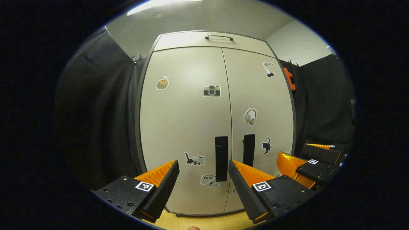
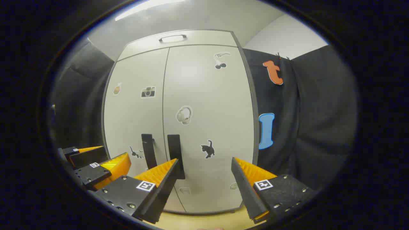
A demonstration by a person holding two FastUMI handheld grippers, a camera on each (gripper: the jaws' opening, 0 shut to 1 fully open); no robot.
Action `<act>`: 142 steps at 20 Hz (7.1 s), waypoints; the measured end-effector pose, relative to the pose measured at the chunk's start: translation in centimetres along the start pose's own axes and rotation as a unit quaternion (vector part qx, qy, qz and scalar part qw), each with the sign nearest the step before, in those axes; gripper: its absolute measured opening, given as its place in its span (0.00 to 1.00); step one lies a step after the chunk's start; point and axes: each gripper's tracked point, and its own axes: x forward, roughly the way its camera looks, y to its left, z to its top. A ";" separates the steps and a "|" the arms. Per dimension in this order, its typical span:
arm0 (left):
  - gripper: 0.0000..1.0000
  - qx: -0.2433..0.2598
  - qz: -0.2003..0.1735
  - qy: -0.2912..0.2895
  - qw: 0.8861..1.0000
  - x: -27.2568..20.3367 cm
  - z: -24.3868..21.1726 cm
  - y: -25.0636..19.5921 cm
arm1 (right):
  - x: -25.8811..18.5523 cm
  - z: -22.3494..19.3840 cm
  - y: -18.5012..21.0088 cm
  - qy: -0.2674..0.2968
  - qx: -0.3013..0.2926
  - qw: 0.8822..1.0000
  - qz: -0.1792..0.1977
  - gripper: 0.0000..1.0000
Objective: Open the right door of the double-door shoe cabinet with the right hand, and open the left door with the left hand.
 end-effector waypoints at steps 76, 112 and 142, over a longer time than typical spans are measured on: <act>0.97 -0.010 0.097 0.049 0.994 -6.2 -3.2 10.0 | 6.0 -3.7 6.2 0.018 0.010 0.999 0.032 0.23; 0.97 -0.029 -0.012 0.059 0.998 -4.8 -4.9 0.7 | -0.4 -2.9 -3.1 -0.003 0.010 0.999 -0.044 0.18; 0.97 -0.026 0.022 0.076 0.997 0.4 -5.9 -1.8 | -3.5 -3.3 -18.2 -0.010 -0.036 0.993 -0.109 0.28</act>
